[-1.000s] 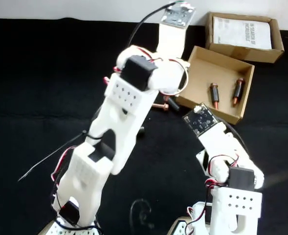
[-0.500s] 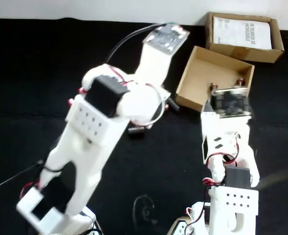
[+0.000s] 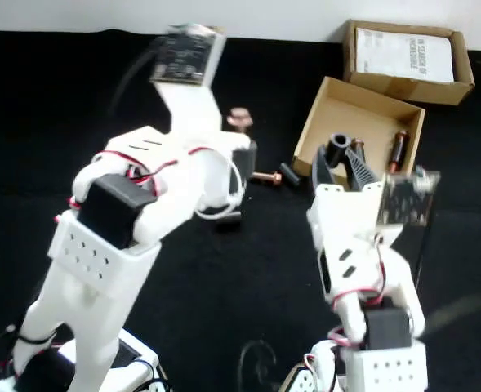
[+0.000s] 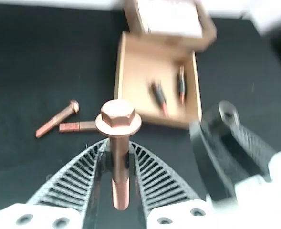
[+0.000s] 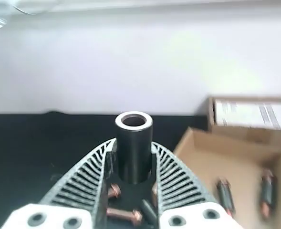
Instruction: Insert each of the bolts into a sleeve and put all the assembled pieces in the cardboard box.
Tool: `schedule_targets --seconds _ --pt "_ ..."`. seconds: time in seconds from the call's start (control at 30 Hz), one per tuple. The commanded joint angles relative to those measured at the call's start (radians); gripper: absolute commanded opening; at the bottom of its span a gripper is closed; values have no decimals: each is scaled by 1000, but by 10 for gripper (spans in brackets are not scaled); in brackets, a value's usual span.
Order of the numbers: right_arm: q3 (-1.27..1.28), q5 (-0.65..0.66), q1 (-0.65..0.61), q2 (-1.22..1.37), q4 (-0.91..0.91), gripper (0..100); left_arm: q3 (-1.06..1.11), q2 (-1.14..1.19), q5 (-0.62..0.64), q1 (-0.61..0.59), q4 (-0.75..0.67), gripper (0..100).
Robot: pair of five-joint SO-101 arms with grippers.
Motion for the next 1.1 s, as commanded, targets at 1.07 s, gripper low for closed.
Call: schedule_targets --seconds 1.07 --pt "240 -8 -27 -395 163 6 584 -196 -166 262 -1016 9"
